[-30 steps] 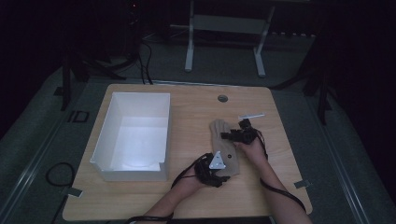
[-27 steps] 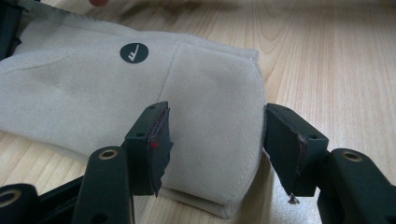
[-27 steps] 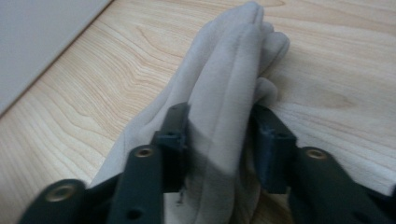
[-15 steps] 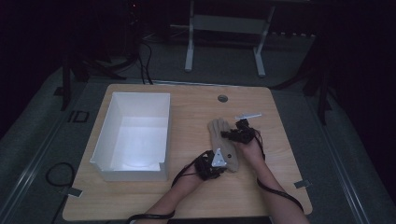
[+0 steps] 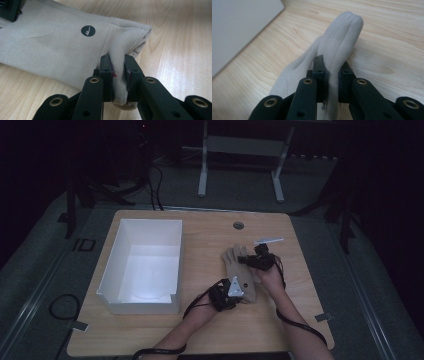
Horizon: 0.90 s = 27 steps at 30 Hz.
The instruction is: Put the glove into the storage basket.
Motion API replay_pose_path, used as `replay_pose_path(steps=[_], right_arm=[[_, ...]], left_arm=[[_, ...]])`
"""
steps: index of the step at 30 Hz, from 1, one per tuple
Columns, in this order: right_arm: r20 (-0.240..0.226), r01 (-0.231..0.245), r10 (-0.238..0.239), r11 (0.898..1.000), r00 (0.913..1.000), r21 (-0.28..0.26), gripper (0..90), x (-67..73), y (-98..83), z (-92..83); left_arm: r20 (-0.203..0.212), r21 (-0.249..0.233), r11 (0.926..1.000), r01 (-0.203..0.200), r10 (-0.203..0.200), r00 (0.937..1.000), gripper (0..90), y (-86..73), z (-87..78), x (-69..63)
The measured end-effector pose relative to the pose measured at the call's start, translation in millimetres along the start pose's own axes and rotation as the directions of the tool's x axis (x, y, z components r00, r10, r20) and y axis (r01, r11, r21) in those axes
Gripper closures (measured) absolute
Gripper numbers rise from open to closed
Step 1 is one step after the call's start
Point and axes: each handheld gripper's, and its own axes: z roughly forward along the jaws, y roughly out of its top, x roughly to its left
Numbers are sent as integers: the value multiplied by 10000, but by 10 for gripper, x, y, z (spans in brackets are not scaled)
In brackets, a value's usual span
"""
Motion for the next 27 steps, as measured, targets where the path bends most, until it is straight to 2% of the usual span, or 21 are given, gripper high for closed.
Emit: replay_pose_path(steps=[3, 13, 20, 22, 27], right_arm=[[-124, -219, 216, 9995, 9997, -207, 809, -2, 32, -50], [-193, -183, 167, 9960, 9997, -871, 809, 77, 200, -254], [-288, -60, 26, 9928, 9996, -1195, 809, 164, 343, -386], [-376, 17, -70, 9903, 9993, -1388, 809, 218, 426, -456], [-544, -64, -28, 9856, 9985, -1688, 809, 288, 551, -552]], left_arm=[[-94, -27, 10000, -30, 29, 10000, 801, 26, -63, 24], [-465, 4, 9998, -190, 190, 9987, 800, 133, -255, 81], [-565, -91, 9998, -174, 168, 9983, 800, 192, -357, 122], [-719, -49, 9992, -389, 384, 9967, 800, 273, -471, 142], [-895, -93, 9988, -475, 465, 9949, 800, 340, -590, 168]])
